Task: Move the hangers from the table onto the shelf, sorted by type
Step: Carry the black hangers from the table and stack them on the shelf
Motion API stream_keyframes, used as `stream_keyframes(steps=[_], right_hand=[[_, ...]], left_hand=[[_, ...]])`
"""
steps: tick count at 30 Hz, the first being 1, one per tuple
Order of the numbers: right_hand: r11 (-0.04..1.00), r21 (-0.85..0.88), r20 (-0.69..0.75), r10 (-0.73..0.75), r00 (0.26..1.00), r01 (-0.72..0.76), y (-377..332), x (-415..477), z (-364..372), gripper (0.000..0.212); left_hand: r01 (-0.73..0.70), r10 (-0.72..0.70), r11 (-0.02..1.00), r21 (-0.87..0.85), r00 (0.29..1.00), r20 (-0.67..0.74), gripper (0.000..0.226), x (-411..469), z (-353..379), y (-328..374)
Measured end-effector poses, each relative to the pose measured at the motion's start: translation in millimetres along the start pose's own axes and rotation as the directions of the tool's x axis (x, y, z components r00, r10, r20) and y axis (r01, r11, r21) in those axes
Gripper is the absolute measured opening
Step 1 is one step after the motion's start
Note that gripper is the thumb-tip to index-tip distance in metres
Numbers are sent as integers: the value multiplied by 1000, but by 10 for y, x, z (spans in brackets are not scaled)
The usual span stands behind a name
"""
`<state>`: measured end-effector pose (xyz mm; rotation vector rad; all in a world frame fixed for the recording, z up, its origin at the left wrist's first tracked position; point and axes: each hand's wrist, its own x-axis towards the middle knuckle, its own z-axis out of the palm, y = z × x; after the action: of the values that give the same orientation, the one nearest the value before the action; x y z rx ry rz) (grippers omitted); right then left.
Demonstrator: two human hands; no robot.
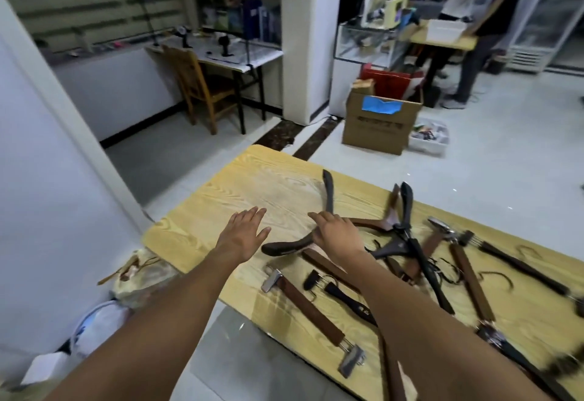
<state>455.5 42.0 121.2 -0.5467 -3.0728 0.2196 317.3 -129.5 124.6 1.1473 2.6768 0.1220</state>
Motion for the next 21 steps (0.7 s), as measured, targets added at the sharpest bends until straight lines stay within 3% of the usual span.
stream_keyframes(steps=[10,21], right_hand=[[972,-3,7,236,972,-236,777,-213,185,48],[953,19,52,302,952,-303,1272,48,371,48]], left_hand=[[-206,204,978,23,976,82,54,599,146,630],[-353,344,934,57,929,134,53,1268,319,941]])
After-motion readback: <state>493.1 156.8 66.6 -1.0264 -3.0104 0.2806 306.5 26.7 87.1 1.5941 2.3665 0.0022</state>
